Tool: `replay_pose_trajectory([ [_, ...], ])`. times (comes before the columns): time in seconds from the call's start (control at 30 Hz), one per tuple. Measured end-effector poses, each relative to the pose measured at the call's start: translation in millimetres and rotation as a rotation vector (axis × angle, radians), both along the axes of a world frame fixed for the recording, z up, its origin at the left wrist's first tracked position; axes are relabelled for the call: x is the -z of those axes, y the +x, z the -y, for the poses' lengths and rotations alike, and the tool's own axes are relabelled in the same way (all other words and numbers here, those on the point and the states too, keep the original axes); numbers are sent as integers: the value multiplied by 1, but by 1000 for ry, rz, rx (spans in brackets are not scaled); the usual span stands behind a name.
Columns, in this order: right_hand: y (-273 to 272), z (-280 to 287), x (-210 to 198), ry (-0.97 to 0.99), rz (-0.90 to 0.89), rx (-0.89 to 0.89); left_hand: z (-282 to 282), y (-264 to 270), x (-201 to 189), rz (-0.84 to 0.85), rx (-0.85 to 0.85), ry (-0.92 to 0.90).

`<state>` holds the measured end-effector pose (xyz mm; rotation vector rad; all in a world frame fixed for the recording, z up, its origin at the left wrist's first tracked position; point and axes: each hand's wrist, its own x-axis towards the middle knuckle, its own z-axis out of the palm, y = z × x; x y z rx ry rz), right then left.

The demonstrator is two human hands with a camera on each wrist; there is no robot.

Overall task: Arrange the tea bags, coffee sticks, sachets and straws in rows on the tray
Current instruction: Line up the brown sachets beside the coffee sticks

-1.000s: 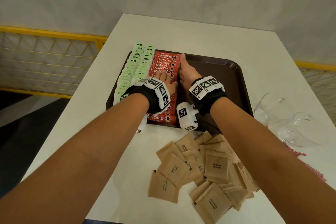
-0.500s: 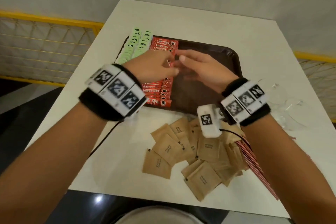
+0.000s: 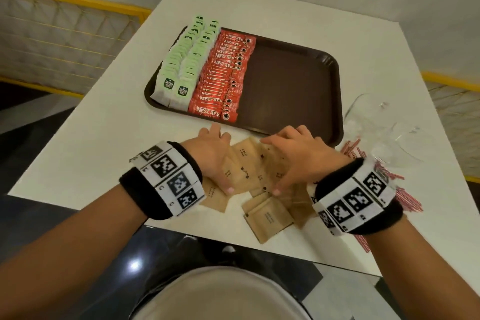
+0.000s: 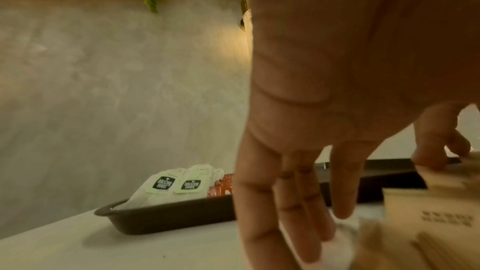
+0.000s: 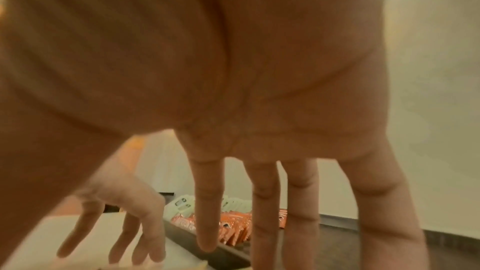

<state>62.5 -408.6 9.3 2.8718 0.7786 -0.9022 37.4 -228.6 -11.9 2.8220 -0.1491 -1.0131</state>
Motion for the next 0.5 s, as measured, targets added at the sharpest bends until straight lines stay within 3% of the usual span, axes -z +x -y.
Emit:
replay_pose_trajectory([
  [0.5,4,-4,12,5,106,5,-2,8,10,46,-102,-176],
])
